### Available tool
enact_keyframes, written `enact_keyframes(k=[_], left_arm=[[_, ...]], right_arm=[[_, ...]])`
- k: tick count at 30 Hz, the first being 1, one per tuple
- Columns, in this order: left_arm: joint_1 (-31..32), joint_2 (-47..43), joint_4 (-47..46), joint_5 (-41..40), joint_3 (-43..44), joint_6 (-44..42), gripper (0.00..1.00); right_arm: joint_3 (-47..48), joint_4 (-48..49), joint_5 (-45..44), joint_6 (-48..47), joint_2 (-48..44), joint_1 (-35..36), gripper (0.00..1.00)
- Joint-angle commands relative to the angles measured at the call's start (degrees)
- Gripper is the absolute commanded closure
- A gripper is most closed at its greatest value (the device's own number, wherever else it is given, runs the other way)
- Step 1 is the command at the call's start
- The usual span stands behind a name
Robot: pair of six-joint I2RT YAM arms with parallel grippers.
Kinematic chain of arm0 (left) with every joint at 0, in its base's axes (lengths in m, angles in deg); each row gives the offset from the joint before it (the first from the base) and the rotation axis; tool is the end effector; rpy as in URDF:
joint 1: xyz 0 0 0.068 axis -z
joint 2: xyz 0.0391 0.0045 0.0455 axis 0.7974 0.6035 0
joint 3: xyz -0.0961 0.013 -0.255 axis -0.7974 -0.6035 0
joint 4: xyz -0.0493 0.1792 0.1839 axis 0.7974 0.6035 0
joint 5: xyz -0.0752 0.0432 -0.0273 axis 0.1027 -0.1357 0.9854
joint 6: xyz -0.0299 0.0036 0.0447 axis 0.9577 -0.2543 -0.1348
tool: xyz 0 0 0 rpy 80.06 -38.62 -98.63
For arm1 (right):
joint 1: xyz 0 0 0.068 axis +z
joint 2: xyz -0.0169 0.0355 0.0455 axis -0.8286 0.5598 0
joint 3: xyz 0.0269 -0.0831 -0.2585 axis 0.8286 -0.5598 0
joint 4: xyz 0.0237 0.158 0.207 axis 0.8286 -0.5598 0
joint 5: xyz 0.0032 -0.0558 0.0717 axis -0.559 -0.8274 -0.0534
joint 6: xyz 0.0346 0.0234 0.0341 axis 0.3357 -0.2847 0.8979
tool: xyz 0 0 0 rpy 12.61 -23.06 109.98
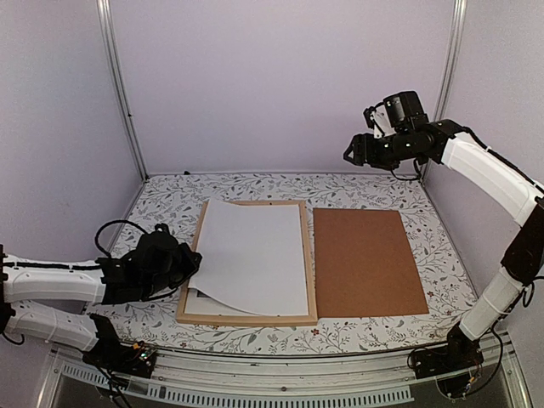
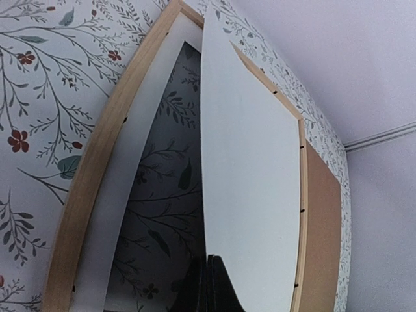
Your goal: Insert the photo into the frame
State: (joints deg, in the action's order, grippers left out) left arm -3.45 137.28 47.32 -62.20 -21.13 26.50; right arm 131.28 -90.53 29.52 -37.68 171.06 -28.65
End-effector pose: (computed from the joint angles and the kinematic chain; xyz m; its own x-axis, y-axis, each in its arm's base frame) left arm 0.1492 -0.1513 0.1779 -0.5662 -0.6640 -0.4883 -0.2086 0.6886 -0.6945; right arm 0.3218 0.1686 0.3778 -0.6678 0.0064 -0.7443 -0.3086 0.9076 0.2846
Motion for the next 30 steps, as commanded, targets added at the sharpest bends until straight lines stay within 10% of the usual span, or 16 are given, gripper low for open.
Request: enact_keyframes(k=[1, 30], left_arm=[[0.7, -1.8, 1.5, -3.2, -0.4, 1.1, 1.0], [0.7, 5.6, -1.9, -0.1, 4.0, -5.2, 1.0]], right_arm=[[-0.3, 1.4, 0.6, -0.3, 0.7, -0.1, 0.31], [-0.5, 0.8, 0.5, -0.5, 0.4, -0.1, 0.31]])
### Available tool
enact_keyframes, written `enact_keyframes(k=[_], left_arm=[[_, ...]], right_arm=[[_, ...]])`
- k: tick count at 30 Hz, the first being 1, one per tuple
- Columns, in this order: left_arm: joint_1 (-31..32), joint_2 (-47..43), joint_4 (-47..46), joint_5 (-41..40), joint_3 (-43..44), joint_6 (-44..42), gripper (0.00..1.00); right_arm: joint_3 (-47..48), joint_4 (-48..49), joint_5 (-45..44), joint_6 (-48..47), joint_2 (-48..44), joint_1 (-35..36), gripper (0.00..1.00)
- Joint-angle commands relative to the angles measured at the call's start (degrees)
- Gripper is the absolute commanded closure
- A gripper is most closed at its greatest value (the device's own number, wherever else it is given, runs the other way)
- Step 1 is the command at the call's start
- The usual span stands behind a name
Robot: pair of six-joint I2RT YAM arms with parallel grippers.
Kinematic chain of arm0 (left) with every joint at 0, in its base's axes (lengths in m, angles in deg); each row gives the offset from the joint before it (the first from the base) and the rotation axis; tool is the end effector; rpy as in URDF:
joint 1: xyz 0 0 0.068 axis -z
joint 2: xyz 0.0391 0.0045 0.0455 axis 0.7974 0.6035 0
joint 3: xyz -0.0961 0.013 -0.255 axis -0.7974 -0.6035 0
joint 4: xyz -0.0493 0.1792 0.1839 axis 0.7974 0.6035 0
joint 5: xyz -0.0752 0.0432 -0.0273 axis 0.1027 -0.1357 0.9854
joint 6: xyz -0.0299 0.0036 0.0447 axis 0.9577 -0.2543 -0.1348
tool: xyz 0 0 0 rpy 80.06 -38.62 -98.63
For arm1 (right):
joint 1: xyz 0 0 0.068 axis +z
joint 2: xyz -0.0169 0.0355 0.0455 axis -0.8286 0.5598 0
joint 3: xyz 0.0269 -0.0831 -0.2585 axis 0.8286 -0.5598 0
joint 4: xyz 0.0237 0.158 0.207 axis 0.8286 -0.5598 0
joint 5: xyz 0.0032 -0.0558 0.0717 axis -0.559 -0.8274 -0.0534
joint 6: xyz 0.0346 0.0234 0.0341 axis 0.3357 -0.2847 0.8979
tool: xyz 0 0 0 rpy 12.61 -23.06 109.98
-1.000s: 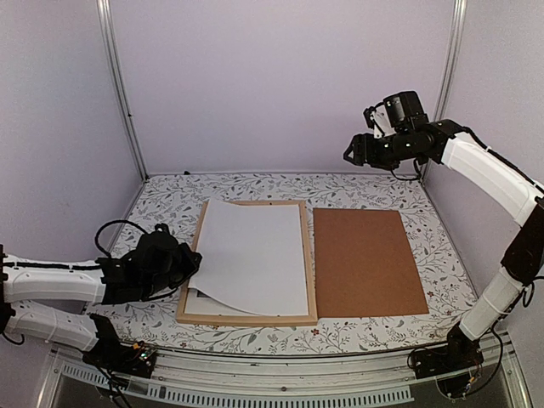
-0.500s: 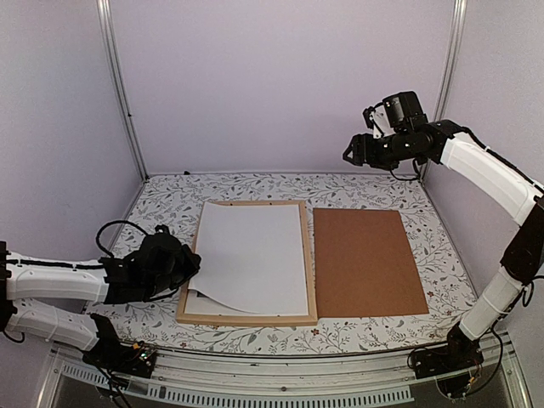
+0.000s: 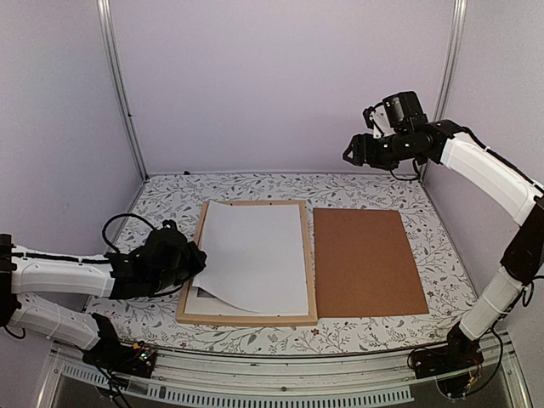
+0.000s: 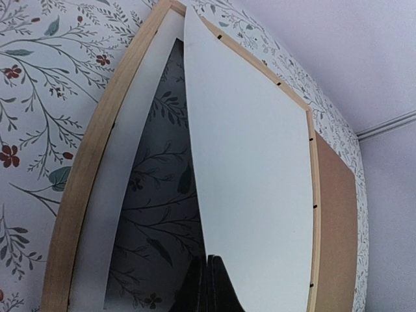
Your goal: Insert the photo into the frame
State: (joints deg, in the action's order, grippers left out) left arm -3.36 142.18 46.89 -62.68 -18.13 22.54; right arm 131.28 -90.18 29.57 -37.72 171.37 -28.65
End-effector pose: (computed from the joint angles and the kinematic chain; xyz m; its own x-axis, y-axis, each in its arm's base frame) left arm 0.1589 -0.1628 0.1779 -0.5830 -0.6057 -0.5415 -0.1812 0.7467 -0.6400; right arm 0.3235 0.1695 0.3765 -0.6673 0.0058 -0.7447 -0.3098 0.9072 0.2847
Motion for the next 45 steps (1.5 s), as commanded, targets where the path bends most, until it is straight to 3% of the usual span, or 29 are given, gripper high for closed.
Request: enact_keyframes(k=[1, 14, 31, 45], left_arm=[[0.6, 0.7, -1.4, 0.4, 1.1, -1.3, 1.0], [0.6, 0.8, -1.5, 0.5, 0.8, -1.4, 1.0], [0.1, 0.1, 7.4, -2.1, 4.1, -2.8, 0.33], [-5.1, 2.7, 8.9, 2.0, 8.0, -13.1, 0.2]], right_arm=[[-0.5, 0.5, 0.4, -0.4, 0.1, -0.1, 0.31], [-0.7, 0.8, 0.8, -0.3, 0.4, -0.1, 0.31], [-1.8, 1.0, 1.2, -0.2, -0.1, -0.1, 0.31], [-3.8, 1.7, 1.8, -0.2, -0.6, 0.2, 0.31]])
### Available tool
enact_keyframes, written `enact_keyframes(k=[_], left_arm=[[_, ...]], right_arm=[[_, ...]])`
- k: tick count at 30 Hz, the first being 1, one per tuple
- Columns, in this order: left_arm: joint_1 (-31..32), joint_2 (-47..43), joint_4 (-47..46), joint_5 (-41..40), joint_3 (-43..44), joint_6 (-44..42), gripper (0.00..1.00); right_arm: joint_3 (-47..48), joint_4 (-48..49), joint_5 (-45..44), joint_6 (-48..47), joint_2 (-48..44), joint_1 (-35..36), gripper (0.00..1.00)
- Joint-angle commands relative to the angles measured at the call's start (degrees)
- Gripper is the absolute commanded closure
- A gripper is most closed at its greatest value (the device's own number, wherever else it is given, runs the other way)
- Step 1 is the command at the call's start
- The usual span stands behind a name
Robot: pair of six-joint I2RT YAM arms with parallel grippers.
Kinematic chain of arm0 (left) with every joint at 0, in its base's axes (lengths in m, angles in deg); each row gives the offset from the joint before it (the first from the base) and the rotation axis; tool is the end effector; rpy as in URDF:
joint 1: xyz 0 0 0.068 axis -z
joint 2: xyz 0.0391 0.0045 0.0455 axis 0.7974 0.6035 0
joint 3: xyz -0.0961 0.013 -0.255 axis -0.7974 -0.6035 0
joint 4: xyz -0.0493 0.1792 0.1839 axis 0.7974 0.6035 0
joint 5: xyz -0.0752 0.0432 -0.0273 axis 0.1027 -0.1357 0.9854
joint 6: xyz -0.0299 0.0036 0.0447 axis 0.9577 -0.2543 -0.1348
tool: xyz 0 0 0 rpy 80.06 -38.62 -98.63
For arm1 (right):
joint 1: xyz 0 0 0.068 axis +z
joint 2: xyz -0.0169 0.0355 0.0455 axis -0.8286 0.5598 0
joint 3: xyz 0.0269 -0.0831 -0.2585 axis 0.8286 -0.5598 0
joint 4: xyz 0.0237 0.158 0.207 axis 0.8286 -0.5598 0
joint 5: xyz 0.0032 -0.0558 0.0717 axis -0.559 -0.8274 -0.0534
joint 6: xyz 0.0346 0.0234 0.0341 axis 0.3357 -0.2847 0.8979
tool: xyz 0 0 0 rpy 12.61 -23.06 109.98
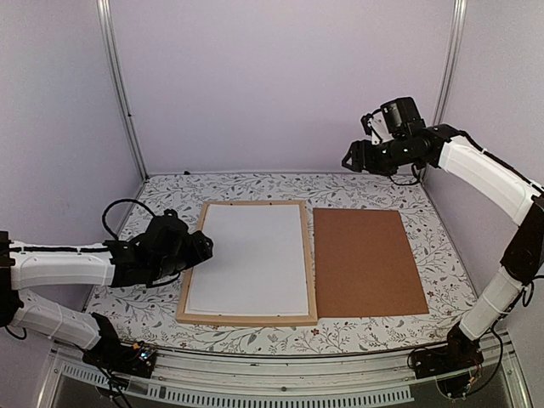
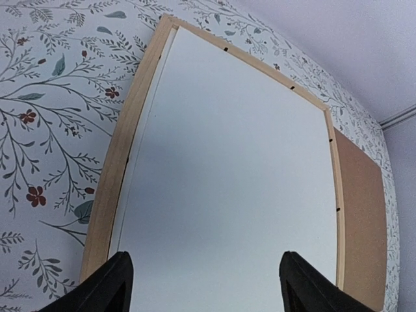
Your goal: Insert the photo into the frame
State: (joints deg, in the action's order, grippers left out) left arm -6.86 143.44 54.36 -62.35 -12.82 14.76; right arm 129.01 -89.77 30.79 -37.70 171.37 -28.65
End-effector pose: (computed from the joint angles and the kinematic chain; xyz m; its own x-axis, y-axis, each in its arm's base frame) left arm 0.1747 -0.1594 0.1913 -0.6003 -0.5071 -0.6184 -0.1707 0.8367 -0.5204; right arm 0.3233 0.1703 0.3640 -0.6930 -0.0076 -0.7209 -0.3146 0.9029 0.2929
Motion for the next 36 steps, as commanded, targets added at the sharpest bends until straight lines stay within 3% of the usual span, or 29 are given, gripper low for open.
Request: enact_keyframes(k=[1, 13, 19, 27, 36], left_arm=[[-1.8, 1.7, 1.4, 2.4, 3.1, -6.6, 0.2], [0.1, 8.5, 1.1, 14.7, 5.4, -12.5, 0.2], [1.5, 10.9, 2.8, 16.4, 4.5, -11.4, 0.19], [1.6, 11.8, 3.8, 14.4, 3.2, -10.9, 0.19], [1.5, 11.8, 5.9, 12.1, 3.5, -10.9, 0.17]], right_arm=[[-2.0, 1.5, 0.6, -0.2, -0.6, 0.4, 0.31], [-19.0, 13.4, 10.7, -2.1, -2.3, 9.2, 0.31], [-23.5, 11.8, 4.0, -1.2, -2.8, 9.3, 0.3], [-24.8, 8.6, -1.1, -1.0, -1.6, 7.6, 0.3], [-30.6, 8.1, -2.0, -0.7, -3.2, -0.7, 0.3]])
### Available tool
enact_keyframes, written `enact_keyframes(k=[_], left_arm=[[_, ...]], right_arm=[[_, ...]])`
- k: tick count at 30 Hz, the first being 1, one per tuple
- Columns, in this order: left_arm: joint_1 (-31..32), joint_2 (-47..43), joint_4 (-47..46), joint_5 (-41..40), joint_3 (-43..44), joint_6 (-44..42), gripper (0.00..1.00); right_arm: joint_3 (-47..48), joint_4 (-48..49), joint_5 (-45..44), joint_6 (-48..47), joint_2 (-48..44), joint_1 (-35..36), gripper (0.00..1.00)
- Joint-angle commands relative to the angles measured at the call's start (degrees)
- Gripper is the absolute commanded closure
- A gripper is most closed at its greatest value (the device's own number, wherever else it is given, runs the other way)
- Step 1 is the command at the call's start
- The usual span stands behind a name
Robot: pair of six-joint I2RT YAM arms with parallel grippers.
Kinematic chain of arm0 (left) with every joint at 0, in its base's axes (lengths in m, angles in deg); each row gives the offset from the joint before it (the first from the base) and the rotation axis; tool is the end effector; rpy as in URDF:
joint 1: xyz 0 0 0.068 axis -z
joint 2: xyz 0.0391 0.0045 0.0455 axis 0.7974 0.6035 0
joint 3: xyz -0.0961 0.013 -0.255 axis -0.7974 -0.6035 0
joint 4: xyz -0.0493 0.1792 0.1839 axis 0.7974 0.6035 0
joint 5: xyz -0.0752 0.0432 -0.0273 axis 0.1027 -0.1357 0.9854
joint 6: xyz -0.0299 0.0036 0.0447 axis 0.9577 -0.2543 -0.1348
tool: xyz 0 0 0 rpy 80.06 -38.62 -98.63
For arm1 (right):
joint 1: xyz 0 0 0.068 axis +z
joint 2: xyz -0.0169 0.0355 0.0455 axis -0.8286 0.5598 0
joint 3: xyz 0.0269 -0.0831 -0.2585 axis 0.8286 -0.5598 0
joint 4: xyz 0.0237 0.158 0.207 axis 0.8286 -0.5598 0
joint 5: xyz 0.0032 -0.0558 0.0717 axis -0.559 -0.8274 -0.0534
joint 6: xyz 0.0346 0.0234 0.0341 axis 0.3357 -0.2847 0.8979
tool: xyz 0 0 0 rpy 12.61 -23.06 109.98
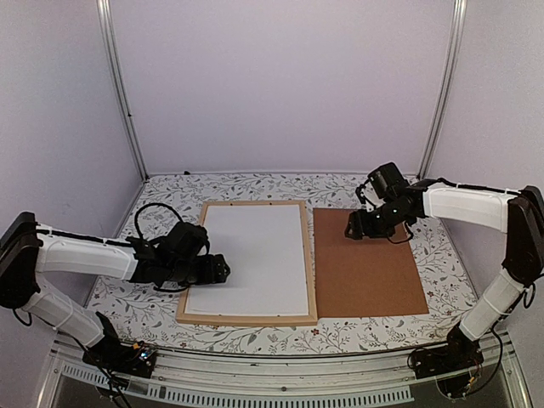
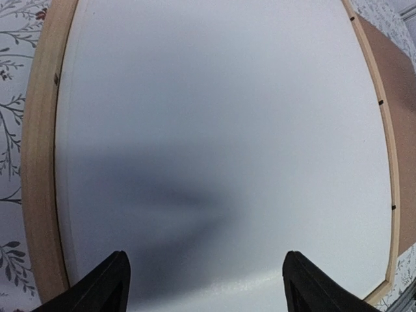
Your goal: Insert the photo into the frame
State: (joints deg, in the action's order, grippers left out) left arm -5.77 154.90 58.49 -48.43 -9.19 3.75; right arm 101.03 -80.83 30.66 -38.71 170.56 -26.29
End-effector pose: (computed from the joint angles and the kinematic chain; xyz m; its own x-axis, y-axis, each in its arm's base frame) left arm 0.1797 -0.1835 0.1576 -0.8378 -0.1822 -0.5147 0.0186 0.9327 -0.3603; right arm 0.2889 0.1679 0.2226 -0.8557 -0.1485 -0.4956 -0.2920 0.9294 0.2256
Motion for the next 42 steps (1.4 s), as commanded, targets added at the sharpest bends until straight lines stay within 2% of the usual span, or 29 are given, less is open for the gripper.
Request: enact_keyframes(k=[1, 5, 9, 14, 21, 37, 42], left_arm=[[0.3, 0.3, 1.9, -1.9, 0.2, -0.1, 0.16], [0.8, -1.3, 2.1, -2.6, 3.3, -2.2, 0.15], [2.1, -0.9, 2.2, -2.7, 8.6, -5.7, 0.05], [4.4, 5.2, 2.6, -1.3, 17.5, -9.6, 0.01], [9.7, 17.2, 4.1, -0.7, 32.5, -13.1, 0.01], [16.1, 48.0, 10.9, 6.3, 65.5, -17.2, 0.02], [17.2, 54.6, 13.3, 7.2, 72.5, -16.6, 0.02]], right_arm=[[-3.4, -0.8, -2.2, 0.1, -2.5, -4.1, 0.3], [-6.7, -0.4, -3.0, -0.9, -3.6, -9.9, 0.3], [-10.6, 1.3, -2.4, -1.8, -6.1, -16.4, 0.27], [-12.5, 4.2, -1.5, 0.2, -8.1, -21.2, 0.22], [-16.7, 10.2, 2.9, 2.0, -5.9, -27.5, 0.2], [-19.5, 12.2, 2.4, 2.2, -7.2, -29.3, 0.19], [-20.3, 12.5, 3.5, 2.0, -8.0, -29.2, 0.19]])
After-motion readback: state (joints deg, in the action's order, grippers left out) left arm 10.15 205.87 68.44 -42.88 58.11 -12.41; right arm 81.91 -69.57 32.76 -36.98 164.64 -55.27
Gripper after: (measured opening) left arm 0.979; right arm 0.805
